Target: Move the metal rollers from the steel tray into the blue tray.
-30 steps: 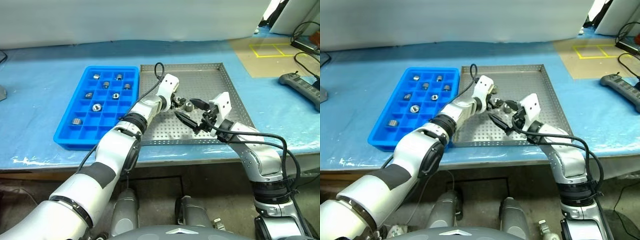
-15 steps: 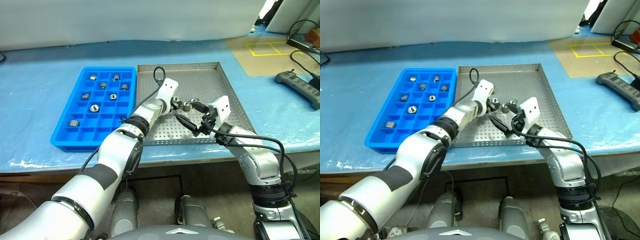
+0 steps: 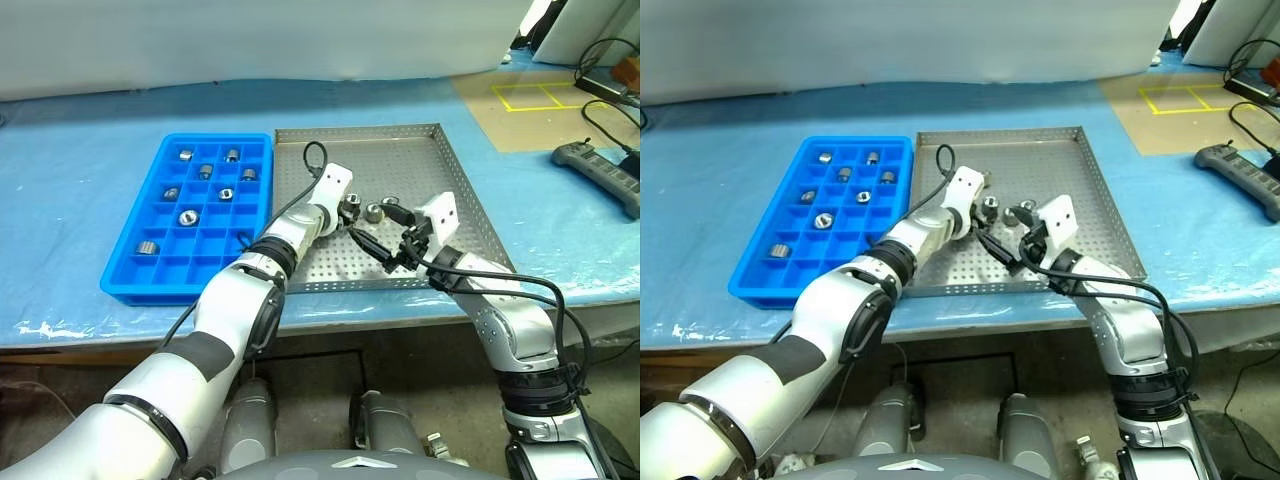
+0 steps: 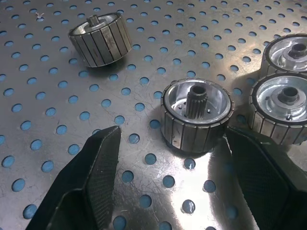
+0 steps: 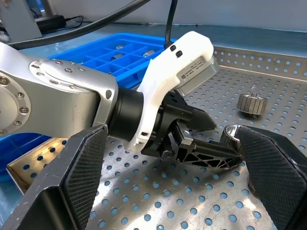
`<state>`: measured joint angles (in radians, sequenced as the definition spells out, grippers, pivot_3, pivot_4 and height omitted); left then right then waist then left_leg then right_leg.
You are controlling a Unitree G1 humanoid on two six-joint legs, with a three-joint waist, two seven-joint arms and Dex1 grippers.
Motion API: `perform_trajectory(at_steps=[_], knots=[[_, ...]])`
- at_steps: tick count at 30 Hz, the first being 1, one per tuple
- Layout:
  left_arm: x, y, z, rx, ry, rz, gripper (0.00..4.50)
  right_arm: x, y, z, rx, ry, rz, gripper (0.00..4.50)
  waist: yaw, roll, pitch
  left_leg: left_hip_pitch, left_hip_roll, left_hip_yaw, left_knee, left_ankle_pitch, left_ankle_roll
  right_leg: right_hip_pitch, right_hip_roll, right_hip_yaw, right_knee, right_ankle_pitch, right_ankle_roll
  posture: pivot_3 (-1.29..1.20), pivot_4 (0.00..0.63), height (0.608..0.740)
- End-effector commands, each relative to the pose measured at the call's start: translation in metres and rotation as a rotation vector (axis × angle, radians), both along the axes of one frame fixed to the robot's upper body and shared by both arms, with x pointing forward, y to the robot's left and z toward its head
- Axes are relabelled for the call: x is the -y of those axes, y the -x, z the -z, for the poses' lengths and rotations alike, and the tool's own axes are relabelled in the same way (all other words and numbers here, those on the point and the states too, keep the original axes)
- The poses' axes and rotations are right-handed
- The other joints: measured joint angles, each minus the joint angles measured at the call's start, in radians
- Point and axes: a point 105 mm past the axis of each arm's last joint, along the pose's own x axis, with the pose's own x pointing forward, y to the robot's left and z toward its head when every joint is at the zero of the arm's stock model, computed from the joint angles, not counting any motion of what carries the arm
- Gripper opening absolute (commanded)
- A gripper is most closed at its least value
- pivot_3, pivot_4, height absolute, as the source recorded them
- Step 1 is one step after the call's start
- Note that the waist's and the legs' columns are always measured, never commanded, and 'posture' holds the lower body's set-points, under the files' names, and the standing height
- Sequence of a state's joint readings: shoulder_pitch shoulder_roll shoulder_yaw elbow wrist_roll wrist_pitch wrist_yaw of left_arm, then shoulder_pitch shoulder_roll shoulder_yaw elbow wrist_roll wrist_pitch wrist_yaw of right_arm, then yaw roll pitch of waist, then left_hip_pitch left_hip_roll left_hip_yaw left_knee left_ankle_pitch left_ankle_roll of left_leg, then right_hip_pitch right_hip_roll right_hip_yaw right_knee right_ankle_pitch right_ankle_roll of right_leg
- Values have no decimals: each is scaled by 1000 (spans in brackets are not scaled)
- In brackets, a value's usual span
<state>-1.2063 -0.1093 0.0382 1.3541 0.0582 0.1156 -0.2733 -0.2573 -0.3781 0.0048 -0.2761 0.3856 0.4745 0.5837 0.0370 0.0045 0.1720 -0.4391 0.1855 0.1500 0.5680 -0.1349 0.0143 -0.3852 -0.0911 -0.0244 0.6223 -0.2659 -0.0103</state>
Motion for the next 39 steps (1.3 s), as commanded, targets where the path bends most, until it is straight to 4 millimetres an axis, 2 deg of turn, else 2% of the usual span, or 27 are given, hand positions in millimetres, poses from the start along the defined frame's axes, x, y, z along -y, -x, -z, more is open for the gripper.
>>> perform_trajectory(at_steps=[1, 14, 26, 30, 34, 37, 39], knots=[[2, 1, -1, 11, 12, 0, 3684, 0, 2, -9, 50, -8, 3, 4500, 0, 0, 0, 0, 0, 0, 0, 0, 0, 0, 0, 0, 0, 0, 0, -328, 150, 740], [16, 1, -14, 51, 58, 16, 3684, 1, 5, -3, 41, 7, 26, 4500, -1, 0, 0, 0, -1, 0, -2, 0, 0, 0, -1, 0, -2, 0, 0, -354, 150, 740], [15, 1, -12, 61, 53, 1, 3684, 3, 7, 2, 29, 3, 49, 4500, -15, 0, 0, 0, -1, 0, -3, 0, 0, 0, -1, 0, -3, 0, 0, -373, 150, 740], [16, 2, -11, 66, 49, -1, 2746, 4, 8, 2, 27, 1, 57, 4500, -20, 0, 0, 0, -1, 0, -3, 0, 0, 0, -1, 0, -4, 0, 0, -381, 150, 740], [21, 4, -13, 59, 74, 15, 2746, 6, 8, 3, 28, 1, 72, 4500, -23, 0, 0, 0, -1, 0, -4, 0, 0, 0, -1, 0, -4, 0, 0, -387, 150, 740], [19, 1, -14, 63, 69, -16, 1907, 6, 8, 4, 26, -1, 76, 4500, -23, 0, 0, 0, -1, 0, -4, 0, 0, 0, -1, 1, -4, 0, 0, -387, 150, 740], [18, 1, -15, 62, 72, -20, 1907, 7, 8, 4, 26, -3, 79, 4500, -23, 0, 0, 0, -1, 0, -4, 0, 0, 0, -1, 1, -4, 0, 0, -384, 150, 740]])
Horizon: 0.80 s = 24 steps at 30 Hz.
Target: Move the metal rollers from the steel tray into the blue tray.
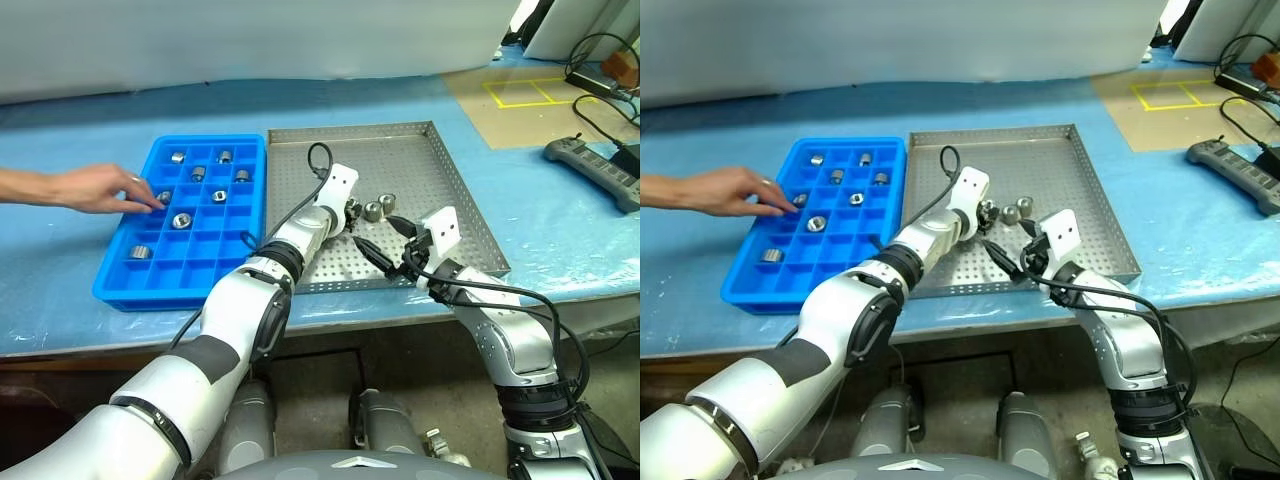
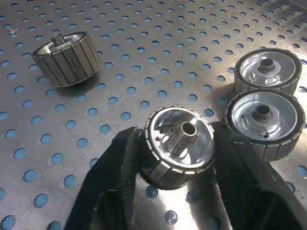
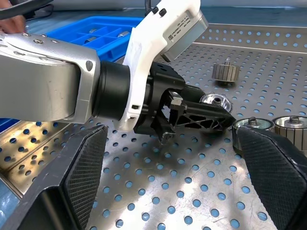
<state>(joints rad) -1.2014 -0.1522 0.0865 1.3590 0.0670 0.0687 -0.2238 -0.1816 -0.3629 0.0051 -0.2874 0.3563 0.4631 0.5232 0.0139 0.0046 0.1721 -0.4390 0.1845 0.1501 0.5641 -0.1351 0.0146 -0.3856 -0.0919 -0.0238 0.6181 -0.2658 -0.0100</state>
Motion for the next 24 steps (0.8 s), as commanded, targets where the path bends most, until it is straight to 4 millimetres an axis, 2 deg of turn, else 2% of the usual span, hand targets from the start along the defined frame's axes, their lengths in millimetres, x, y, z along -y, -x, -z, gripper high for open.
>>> perform_trajectory(at_steps=[1, 8, 12, 20, 24], knots=[[6, -2, -13, 40, 24, 0, 1907, -3, 3, -16, 72, -8, -6, 4500, 0, 0, 0, 0, 0, 0, 0, 0, 0, 0, 0, 0, 0, 0, 0, -381, 150, 740], [0, -9, -28, 55, 100, -38, 1907, -5, -1, -17, 80, -14, -15, 4500, 0, 0, 0, 0, 0, 0, 0, 0, 0, 0, 0, 0, 0, 0, 0, -353, 150, 740], [-7, -15, -42, 92, 144, -32, 1907, -10, -3, -26, 103, -28, -49, 4500, 0, 0, 0, 0, 0, 0, -1, 0, 0, 0, 0, 0, 0, 0, 0, -326, 150, 740], [-41, -24, -64, 158, 209, 3, 1907, -18, -4, -54, 164, -25, -142, 4500, 2, 0, 0, -1, 0, 0, -1, 0, 0, -1, 0, 0, 0, 0, 0, -269, 150, 740], [-63, -16, -72, 224, 209, 81, 1907, -26, -1, -74, 198, -24, -219, 4500, 4, 0, 0, -1, 0, 0, -2, 0, 0, -1, 0, 0, 0, 0, 0, -233, 150, 740]])
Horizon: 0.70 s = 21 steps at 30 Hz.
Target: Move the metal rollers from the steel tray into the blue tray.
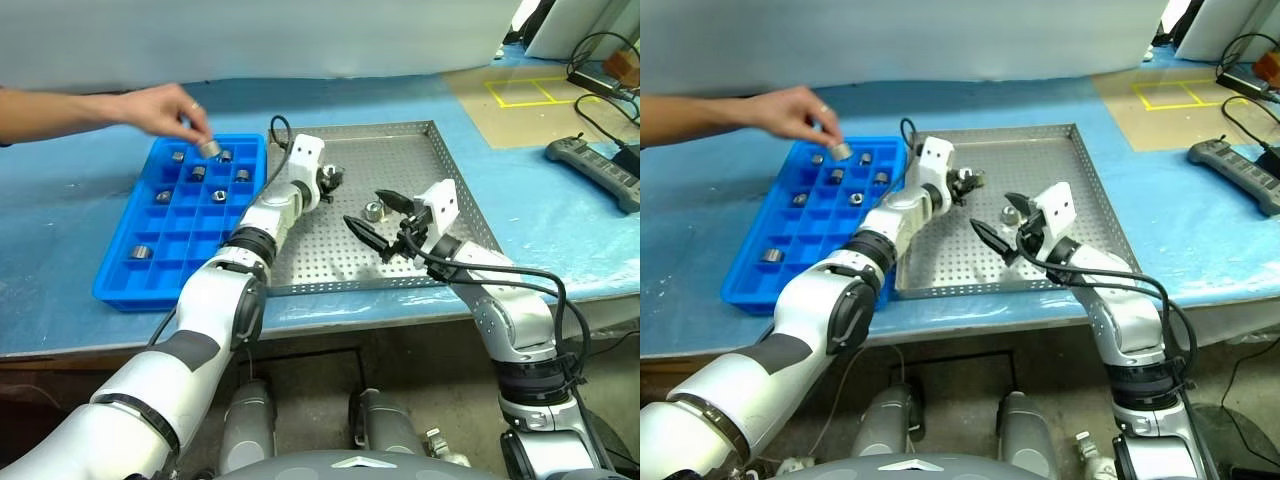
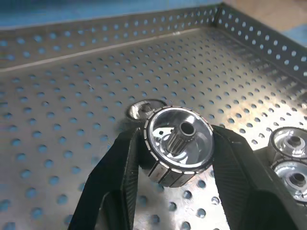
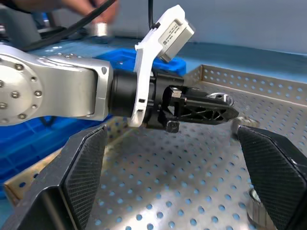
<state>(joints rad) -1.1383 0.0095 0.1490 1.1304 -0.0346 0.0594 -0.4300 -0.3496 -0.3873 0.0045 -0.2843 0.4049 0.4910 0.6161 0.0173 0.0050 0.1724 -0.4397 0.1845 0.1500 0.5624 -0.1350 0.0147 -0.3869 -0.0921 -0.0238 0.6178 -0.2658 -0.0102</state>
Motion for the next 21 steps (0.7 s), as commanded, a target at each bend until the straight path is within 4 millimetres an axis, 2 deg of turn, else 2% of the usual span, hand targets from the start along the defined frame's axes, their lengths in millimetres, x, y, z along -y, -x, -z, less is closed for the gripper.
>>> perform_trajectory(at_steps=[1, 3, 8, 12, 16, 19, 21], knots=[[-12, 12, -22, 93, 20, 88, 1907, -9, 8, -31, 82, -18, -88, 4500, 0, 0, 0, 0, 0, 0, 0, 0, 0, 0, 0, 0, 0, 0, 0, -215, 150, 740], [-25, 28, -29, 121, 20, 128, 1907, -15, 10, -37, 90, -15, -136, 4500, -1, 0, 0, 0, 1, 0, -1, 0, 0, 0, 0, 0, 0, 0, 0, -186, 150, 740], [-70, 51, -41, 138, -19, 53, 1907, -36, 15, -44, 92, 4, -276, 4500, 11, 1, 1, -3, 2, 0, -1, 0, 0, -4, 1, -2, 3, 0, -1, -97, 150, 740], [-91, 72, -56, 162, -56, 52, 1907, -49, 18, -45, 86, 22, -369, 4500, 30, 1, 1, -2, 2, 0, -1, 1, -1, -3, 1, -2, 3, 0, -1, -20, 150, 740], [-107, 106, -72, 168, -9, 64, 1907, -60, 18, -47, 76, 26, -460, 4500, 52, 1, 2, -2, 2, 0, -1, -1, -6, -3, 1, -2, 2, 0, -1, 79, 150, 740], [-127, 133, -71, 141, -14, 55, 1907, -73, 17, -48, 63, 21, -544, 4500, 63, 2, 2, -2, 2, 0, -2, 1, -9, -4, 2, -2, 3, 0, -1, 160, 150, 740], [-142, 143, -69, 126, -28, 19, 1907, -81, 17, -47, 54, 17, -588, 4500, 72, 2, 2, -2, 3, 0, -4, 1, -9, -5, 2, -2, 3, 0, -1, 203, 150, 740]])
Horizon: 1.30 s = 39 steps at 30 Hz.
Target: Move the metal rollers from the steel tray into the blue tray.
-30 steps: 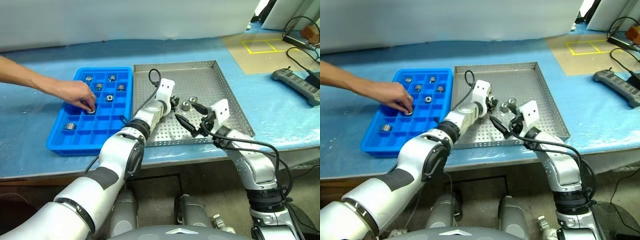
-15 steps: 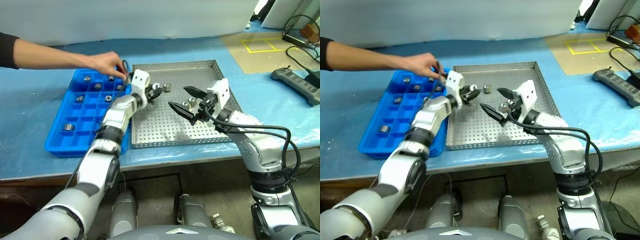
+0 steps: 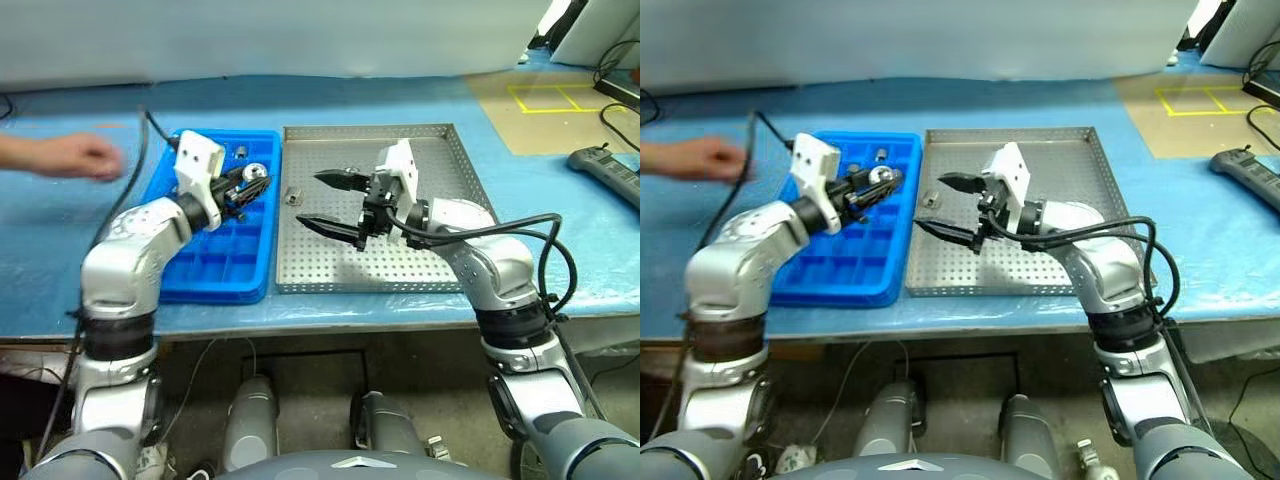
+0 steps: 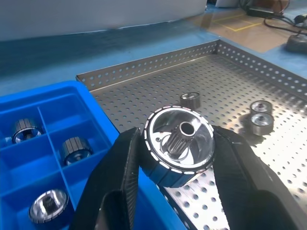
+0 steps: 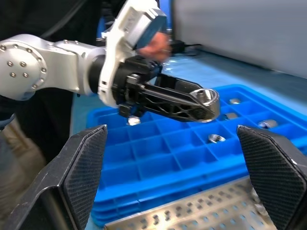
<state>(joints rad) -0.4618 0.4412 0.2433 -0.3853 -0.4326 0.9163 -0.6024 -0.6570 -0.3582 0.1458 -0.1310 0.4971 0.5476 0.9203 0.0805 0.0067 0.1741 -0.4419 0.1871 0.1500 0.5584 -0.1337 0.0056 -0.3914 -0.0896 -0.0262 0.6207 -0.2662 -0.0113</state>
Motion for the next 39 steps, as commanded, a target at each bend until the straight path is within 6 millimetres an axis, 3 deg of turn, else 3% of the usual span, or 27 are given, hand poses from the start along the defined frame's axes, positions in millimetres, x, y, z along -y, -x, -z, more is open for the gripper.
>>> perform_trajectory(at_steps=[1, 6, 10, 16, 23, 27, 36, 39], knots=[[-24, 21, -15, 40, -4, -59, 1907, -15, 4, -8, 22, -17, -101, 4500, 13, 0, 0, 0, 0, 0, -2, 1, -1, 0, 0, -1, 0, 0, 0, 230, 150, 740], [-47, 36, -15, 43, -4, -182, 1907, -35, 6, -6, 31, -8, -167, 4500, 48, 0, 0, 0, 0, -1, -6, 5, -7, -1, 1, -2, 0, 0, -1, 314, 150, 740], [-55, 35, -10, 52, 3, -278, 1907, -42, 6, -10, 35, -32, -169, 4500, 81, 0, 0, 0, 0, -2, -6, 6, -9, -1, 1, -3, -1, 0, -1, 348, 150, 740], [-69, 7, -5, 97, 50, -477, 1907, -48, -4, -9, 37, -51, -105, 4500, 112, 0, 0, 0, 0, -2, -6, 7, -12, 0, 2, -3, 0, 0, 0, 344, 150, 740], [-52, -25, 11, 70, 94, -485, 1907, -44, -15, -8, 28, -67, -25, 4500, 123, -1, 0, 1, 0, -3, -6, 10, -15, -1, 2, -2, 2, 4, 6, 291, 150, 740], [-51, -37, 21, 46, 88, -512, 1907, -36, -18, -3, 31, -50, 12, 4500, 120, -1, 0, 0, 0, -3, -5, 10, -16, -2, 2, -2, 2, 4, 7, 253, 150, 740], [-61, -51, 45, -10, 67, -561, 1907, -26, -23, 5, 29, -36, 64, 4500, 113, -1, -1, 0, 0, -3, -5, 10, -16, -2, 3, -2, 3, 4, 7, 223, 150, 740], [-54, -55, 53, -34, 57, -530, 1907, -24, -25, 7, 29, -36, 79, 4500, 110, -1, -1, 0, 0, -3, -5, 10, -16, -2, 3, -2, 4, 4, 7, 212, 150, 740]])
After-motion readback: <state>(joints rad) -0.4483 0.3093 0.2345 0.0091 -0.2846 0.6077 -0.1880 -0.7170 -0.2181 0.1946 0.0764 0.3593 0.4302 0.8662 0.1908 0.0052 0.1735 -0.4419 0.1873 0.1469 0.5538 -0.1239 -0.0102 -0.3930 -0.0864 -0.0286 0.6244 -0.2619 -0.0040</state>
